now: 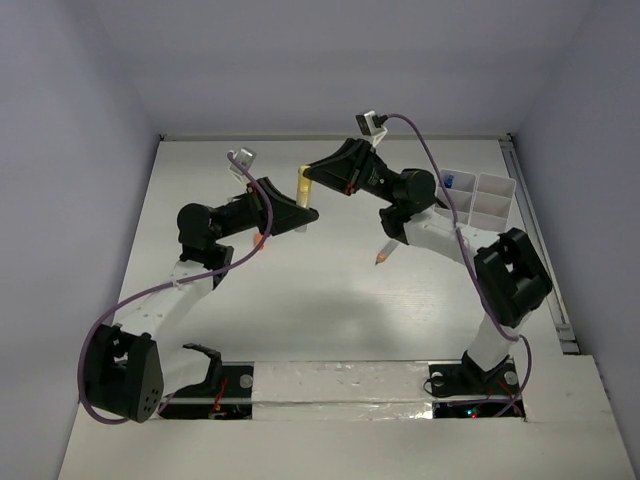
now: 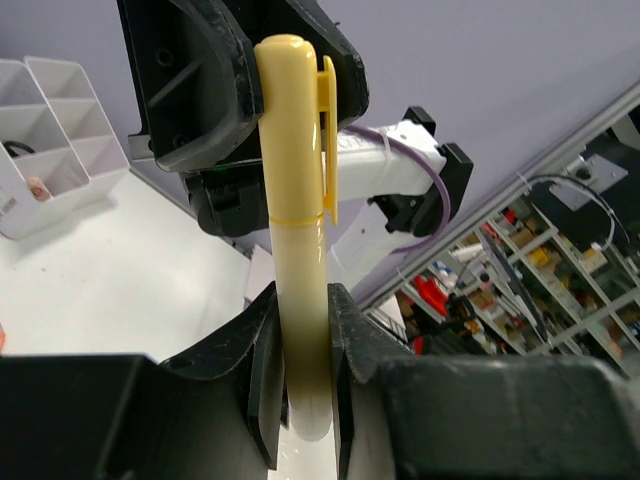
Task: Sort the stationery into containers
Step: Close the pen cap on the pen.
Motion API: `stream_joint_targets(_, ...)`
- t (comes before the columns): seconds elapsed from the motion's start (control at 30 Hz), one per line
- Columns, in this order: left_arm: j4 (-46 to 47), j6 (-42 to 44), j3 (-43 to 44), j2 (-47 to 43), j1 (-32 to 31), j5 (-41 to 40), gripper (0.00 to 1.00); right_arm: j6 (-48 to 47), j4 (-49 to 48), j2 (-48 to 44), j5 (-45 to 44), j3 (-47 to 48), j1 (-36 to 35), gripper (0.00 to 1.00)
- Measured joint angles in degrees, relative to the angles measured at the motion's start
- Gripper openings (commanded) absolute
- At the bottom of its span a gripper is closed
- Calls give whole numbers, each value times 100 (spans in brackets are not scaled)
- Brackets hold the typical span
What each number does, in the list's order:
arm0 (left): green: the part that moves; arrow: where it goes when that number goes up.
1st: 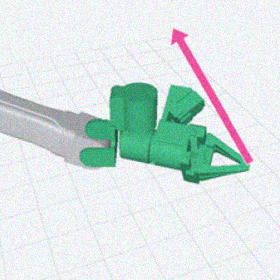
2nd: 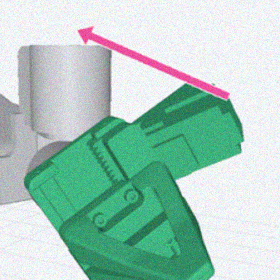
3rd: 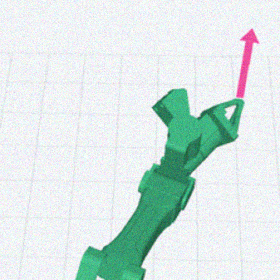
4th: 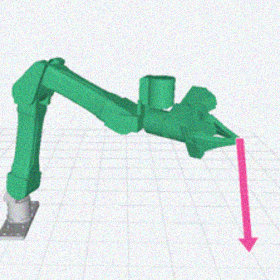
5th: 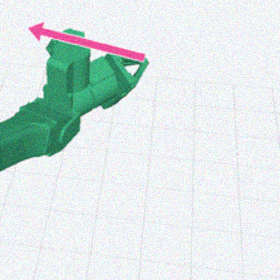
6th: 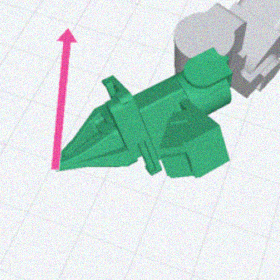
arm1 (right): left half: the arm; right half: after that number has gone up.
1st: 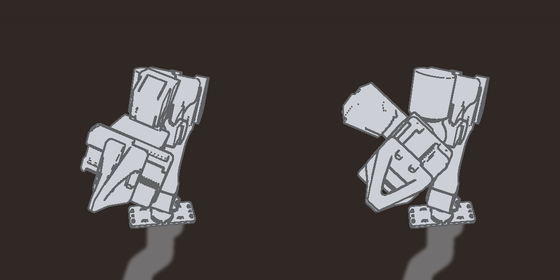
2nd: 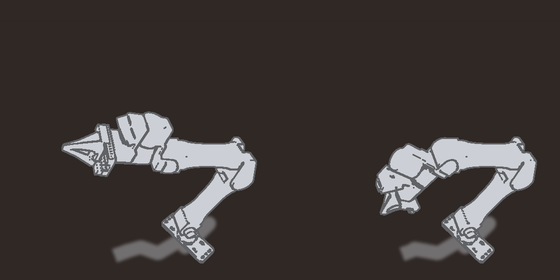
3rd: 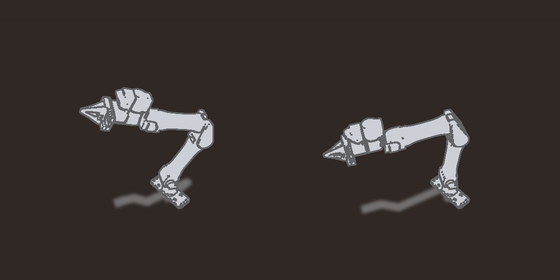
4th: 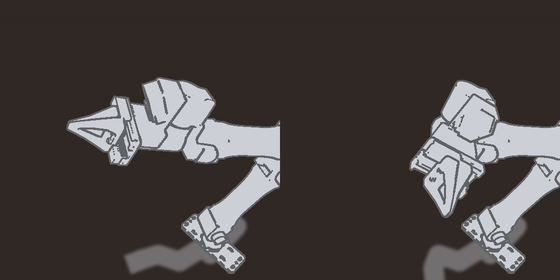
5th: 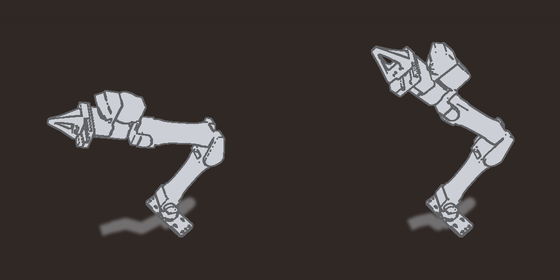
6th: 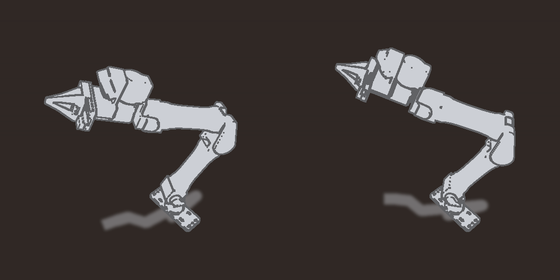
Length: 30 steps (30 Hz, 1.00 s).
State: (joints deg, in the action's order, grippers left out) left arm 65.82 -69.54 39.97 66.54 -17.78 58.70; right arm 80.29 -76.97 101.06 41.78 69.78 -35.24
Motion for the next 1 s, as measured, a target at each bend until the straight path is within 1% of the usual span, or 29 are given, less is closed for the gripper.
stream_joint_targets(0.17,-372,50,177,-57,-59,337,0,-492,-105,-404,-136,-518,0,0)
stream_joint_targets(0.33,-516,116,308,-68,-50,518,0,-1003,-184,-656,-179,-789,4,0)
stream_joint_targets(0.57,-621,267,393,-66,9,566,0,-1939,483,-1029,-236,-885,-28,0)
stream_joint_targets(0.77,-671,328,702,92,66,761,0,-2684,1032,-1338,-734,-951,-208,0)
stream_joint_targets(1.0,-660,356,892,273,85,1073,0,-3158,1119,-1604,-1220,-1357,-361,0)
